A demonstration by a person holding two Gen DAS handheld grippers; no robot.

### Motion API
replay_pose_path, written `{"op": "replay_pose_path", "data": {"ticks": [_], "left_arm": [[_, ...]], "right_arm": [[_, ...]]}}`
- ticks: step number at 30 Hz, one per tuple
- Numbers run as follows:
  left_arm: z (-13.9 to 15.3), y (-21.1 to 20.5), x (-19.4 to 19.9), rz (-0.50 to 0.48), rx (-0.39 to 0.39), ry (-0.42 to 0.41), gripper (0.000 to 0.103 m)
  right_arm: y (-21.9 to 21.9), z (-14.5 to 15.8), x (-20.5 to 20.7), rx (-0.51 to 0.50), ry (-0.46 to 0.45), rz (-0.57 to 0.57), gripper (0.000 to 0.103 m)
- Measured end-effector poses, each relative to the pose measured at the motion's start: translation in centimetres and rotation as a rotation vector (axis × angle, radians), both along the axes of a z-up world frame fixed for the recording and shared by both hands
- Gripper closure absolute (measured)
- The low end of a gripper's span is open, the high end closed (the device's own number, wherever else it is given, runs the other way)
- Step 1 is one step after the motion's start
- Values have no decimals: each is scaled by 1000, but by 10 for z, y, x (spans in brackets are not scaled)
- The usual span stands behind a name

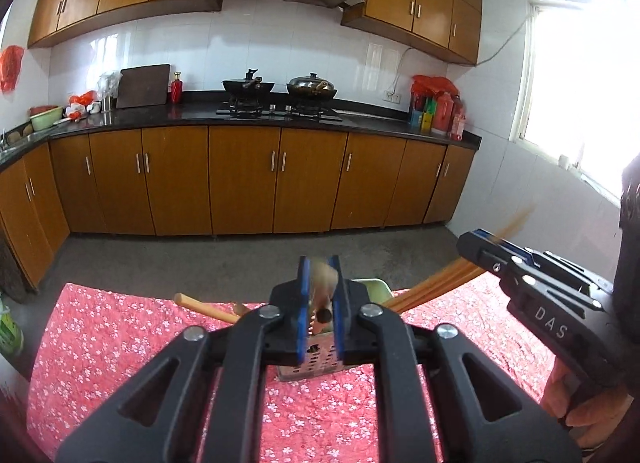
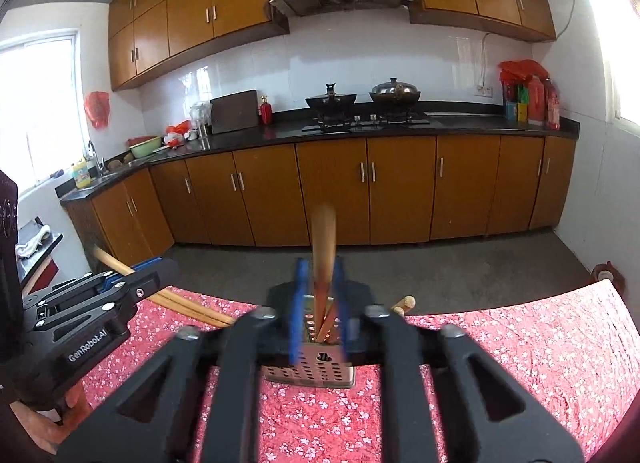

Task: Organize utensils
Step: 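Open the left gripper over the holder while the right gripper releases its chopstick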

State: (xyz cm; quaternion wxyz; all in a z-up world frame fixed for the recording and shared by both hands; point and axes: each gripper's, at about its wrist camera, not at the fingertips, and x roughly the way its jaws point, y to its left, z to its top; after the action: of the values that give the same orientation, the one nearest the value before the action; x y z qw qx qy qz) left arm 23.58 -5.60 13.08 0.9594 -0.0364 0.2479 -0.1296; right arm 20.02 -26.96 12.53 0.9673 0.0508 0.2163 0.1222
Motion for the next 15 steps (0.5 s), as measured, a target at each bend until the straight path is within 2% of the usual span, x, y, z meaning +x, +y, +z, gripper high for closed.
{"op": "replay_pose_path", "data": {"ticks": [1,2,7,15], "left_arm": [[1,3,-2,3,-8,-6,85],[1,6,-4,6,-17,-11,82],[10,17,-13,31,-51,-37,76],[18,29,-36,76,-34,-74,66]], "right_arm": [[-1,2,-2,-1,-14,-7,63],[-2,2,-5,-3,-24,-9,62],[-9,8,-13,1,-44,-24,62],[-15,12,-24,0,-58,-40,59]]}}
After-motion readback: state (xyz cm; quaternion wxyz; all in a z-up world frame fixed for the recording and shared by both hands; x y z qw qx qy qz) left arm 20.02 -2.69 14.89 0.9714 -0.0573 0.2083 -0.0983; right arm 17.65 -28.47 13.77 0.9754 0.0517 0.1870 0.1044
